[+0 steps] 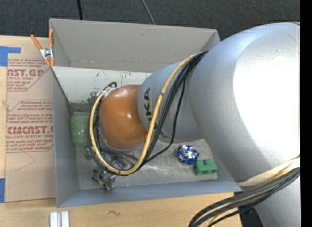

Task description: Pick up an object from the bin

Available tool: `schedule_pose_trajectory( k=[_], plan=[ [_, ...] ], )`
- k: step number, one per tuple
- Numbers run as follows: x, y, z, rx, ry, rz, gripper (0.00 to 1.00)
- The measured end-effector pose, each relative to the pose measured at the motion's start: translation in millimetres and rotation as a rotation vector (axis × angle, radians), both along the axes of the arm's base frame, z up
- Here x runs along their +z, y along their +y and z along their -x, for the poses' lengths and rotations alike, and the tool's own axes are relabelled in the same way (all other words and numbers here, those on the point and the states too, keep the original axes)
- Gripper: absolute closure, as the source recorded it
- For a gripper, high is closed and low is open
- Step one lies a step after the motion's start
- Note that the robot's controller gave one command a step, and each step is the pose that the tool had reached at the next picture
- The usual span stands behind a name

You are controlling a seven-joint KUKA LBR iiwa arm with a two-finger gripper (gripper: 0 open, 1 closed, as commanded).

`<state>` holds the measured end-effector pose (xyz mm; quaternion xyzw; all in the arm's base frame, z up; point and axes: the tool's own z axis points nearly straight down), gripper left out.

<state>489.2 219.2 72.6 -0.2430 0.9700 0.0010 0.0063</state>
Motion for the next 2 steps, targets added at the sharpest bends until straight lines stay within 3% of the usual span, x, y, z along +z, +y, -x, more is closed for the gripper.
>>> schedule_pose_trajectory(
  k=[1, 2],
  plan=[
    [-0.5, -1.1, 2.8, -0.003, 0.012, 0.003, 1.00],
    [184.0, -10.0, -10.7, -0.033, 0.003, 0.001, 1.00]
  ],
)
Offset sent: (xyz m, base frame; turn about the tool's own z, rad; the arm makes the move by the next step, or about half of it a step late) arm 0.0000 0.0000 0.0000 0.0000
